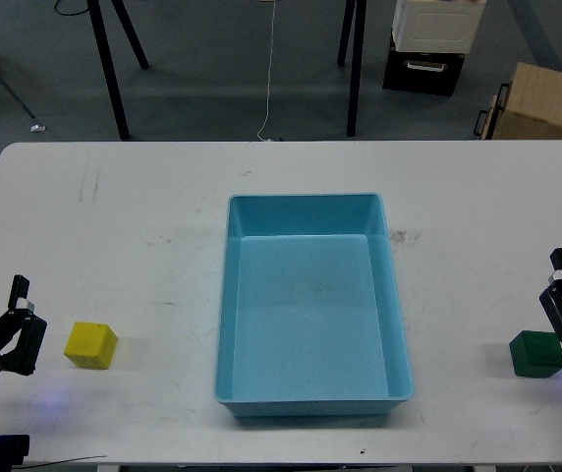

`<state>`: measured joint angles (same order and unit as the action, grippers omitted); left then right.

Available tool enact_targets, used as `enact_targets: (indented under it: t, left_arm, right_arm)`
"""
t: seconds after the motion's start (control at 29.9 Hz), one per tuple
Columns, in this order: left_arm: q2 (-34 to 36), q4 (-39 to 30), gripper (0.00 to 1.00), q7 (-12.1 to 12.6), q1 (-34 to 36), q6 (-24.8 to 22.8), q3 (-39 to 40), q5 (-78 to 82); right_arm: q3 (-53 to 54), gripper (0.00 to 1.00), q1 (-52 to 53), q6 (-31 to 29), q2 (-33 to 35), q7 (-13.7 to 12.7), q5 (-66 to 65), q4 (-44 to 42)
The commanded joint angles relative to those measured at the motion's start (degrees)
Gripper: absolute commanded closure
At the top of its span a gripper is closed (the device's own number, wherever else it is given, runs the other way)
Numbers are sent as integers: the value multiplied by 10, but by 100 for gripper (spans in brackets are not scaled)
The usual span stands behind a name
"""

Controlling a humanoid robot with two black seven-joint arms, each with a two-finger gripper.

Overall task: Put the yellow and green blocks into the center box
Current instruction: 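Raise the right gripper and open it above the green cube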

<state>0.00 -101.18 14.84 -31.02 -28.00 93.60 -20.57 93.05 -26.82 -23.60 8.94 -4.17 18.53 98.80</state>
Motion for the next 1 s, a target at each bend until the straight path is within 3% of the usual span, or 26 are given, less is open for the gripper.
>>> enact_targets:
  t: [0.0, 0.1, 0.2, 0.33, 0.43, 0.57, 0.74, 0.84, 0.97]
  left_arm:
    - [0, 0, 0, 0, 0, 0, -2, 0]
    - [0, 0, 0, -2, 3, 0, -2, 0]
    - [1, 0, 0, -2, 8, 0, 1, 0]
    - [9, 0, 0, 0, 22, 0, -1, 1]
    - [13, 0, 0, 0, 35, 0, -1, 1]
    - [15, 0, 0, -1, 54, 0, -2, 1]
    - [14, 0, 0, -3, 77, 0, -6, 2]
    - [14, 1, 0, -3, 85, 0, -7, 8]
    - [15, 2, 0, -3, 86, 0, -7, 21]
  right_arm:
    - [1, 0, 1, -27, -4, -4, 6, -7]
    - [-3, 0, 8, -44, -17, -5, 5, -12]
    - [-8, 0, 40, -11, 5, -8, -5, -23]
    - [-20, 0, 129, 69, 134, -47, -69, -47]
    - [-78, 0, 203, 80, 234, -77, -116, -80]
    - [-219, 0, 330, 80, 371, -136, -194, -92]
    - [-446, 0, 549, 79, 418, -193, -351, -92]
    - [-590, 0, 682, 74, 418, -211, -428, -102]
    - [-760, 0, 836, 32, 418, -212, -510, -117]
